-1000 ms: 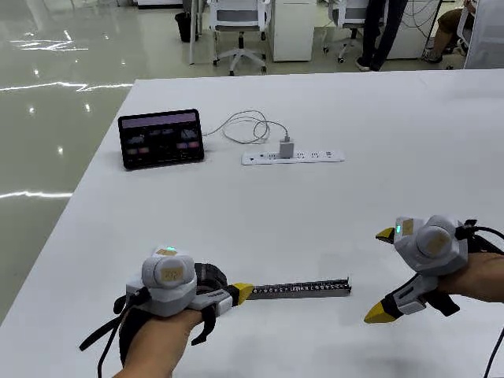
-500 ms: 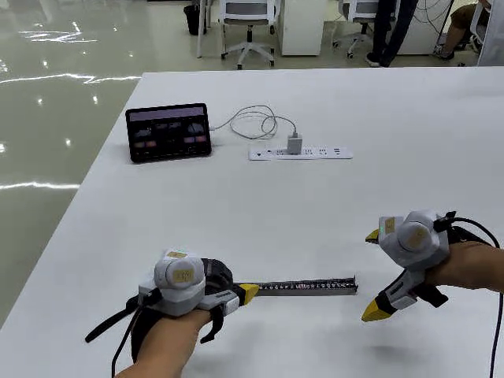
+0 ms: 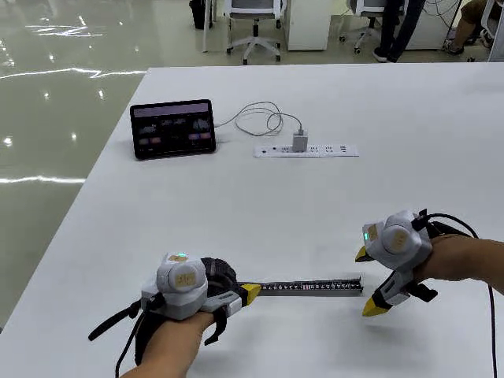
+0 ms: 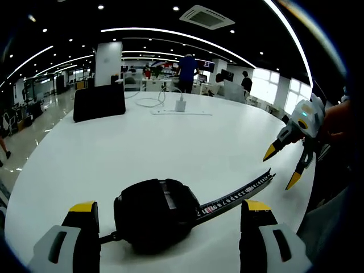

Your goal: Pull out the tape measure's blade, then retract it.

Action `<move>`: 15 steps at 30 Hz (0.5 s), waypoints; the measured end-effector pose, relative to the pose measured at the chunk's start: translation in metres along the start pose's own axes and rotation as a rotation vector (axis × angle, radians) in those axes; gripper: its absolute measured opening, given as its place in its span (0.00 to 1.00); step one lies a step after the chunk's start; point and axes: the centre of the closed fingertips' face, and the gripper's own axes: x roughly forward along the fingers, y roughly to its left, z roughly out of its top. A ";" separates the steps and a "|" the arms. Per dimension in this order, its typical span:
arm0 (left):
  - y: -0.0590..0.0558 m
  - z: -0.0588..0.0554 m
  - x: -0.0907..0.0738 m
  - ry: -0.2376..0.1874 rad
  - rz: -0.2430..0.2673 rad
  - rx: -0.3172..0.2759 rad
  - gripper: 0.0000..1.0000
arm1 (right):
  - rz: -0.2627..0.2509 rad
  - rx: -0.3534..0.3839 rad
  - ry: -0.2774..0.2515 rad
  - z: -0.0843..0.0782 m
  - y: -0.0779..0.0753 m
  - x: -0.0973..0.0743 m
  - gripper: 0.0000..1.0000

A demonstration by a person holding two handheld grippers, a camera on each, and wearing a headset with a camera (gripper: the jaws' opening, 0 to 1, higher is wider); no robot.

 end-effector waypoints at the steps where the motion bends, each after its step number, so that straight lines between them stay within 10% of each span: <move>1: 0.000 0.001 0.000 -0.005 -0.001 0.010 1.00 | 0.008 0.007 0.003 -0.001 0.000 0.002 0.53; 15: 0.002 -0.001 -0.001 0.002 0.000 0.002 0.99 | 0.029 0.025 0.010 -0.004 -0.007 0.013 0.27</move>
